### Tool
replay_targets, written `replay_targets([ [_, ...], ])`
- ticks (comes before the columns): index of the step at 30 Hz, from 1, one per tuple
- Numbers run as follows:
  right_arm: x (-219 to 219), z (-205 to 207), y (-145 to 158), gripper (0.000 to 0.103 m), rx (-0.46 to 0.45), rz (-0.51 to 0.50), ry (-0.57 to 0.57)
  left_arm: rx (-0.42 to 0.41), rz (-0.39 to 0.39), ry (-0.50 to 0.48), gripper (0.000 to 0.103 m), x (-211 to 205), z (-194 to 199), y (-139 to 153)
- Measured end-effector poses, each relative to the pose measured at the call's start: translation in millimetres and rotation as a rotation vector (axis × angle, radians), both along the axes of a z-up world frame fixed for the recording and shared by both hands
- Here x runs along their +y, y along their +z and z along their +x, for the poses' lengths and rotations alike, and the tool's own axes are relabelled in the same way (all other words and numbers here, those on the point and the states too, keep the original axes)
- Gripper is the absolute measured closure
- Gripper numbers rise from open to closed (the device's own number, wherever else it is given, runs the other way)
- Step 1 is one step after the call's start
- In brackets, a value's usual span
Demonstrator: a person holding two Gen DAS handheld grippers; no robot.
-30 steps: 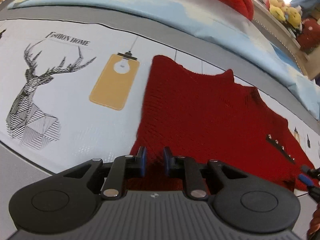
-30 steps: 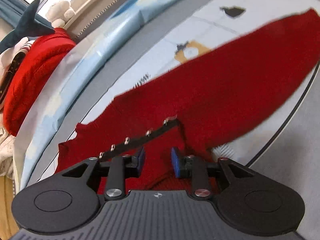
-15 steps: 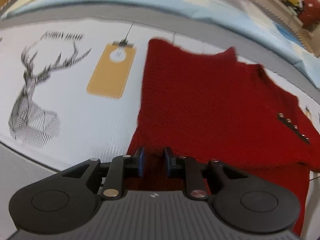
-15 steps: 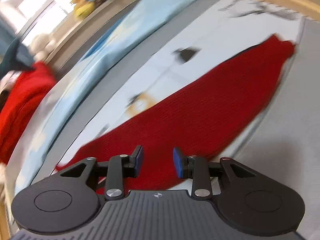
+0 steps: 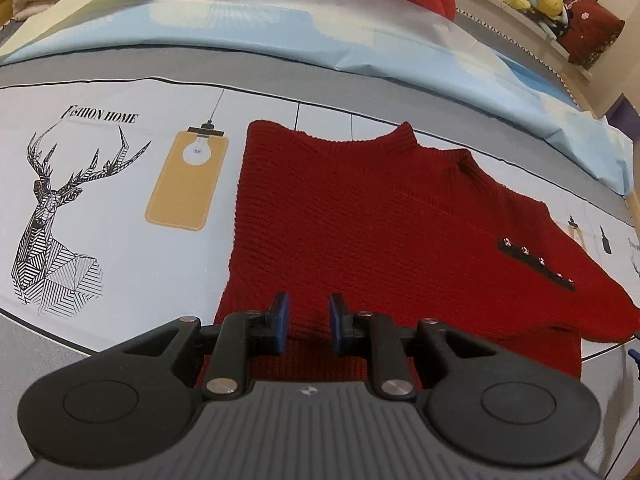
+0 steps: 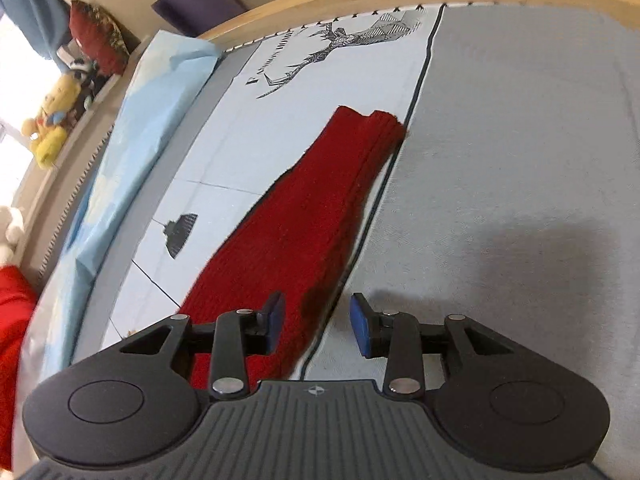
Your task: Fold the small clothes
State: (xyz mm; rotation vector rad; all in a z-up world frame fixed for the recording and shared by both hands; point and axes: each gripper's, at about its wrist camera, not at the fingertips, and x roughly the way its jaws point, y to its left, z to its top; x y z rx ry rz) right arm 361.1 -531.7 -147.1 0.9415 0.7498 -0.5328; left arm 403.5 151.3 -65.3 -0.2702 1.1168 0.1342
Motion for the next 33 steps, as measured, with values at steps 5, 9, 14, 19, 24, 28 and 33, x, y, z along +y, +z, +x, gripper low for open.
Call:
replay_targets([
  [5,1,7,-15,0.065,-0.02,0.031,0.001,0.003,0.001,-0.001,0.081,2,0,-1],
  [9,3,11,-14,0.077,-0.042,0.02,-0.002,0.001,-0.003,0.0,0.081,5,0,0],
  [14,16,19,3,0.09,-0.061,-0.064,0.02,-0.001,-0.005,0.011,0.081,11,-1,3],
  [19,78,38,76,0.091,-0.187,-0.347,0.179,-0.015,-0.014,0.032,0.081,21,-2,10],
  [24,226,26,156,0.091,-0.548,-0.542,0.605,-0.027,-0.027,0.069,0.081,33,-3,16],
  [28,347,-6,163,0.087,-0.723,-0.384,1.041,-0.036,-0.047,0.101,0.081,40,-3,21],
  [33,421,-10,104,0.086,-0.347,-0.099,1.27,-0.044,-0.098,0.133,0.081,48,-1,24],
])
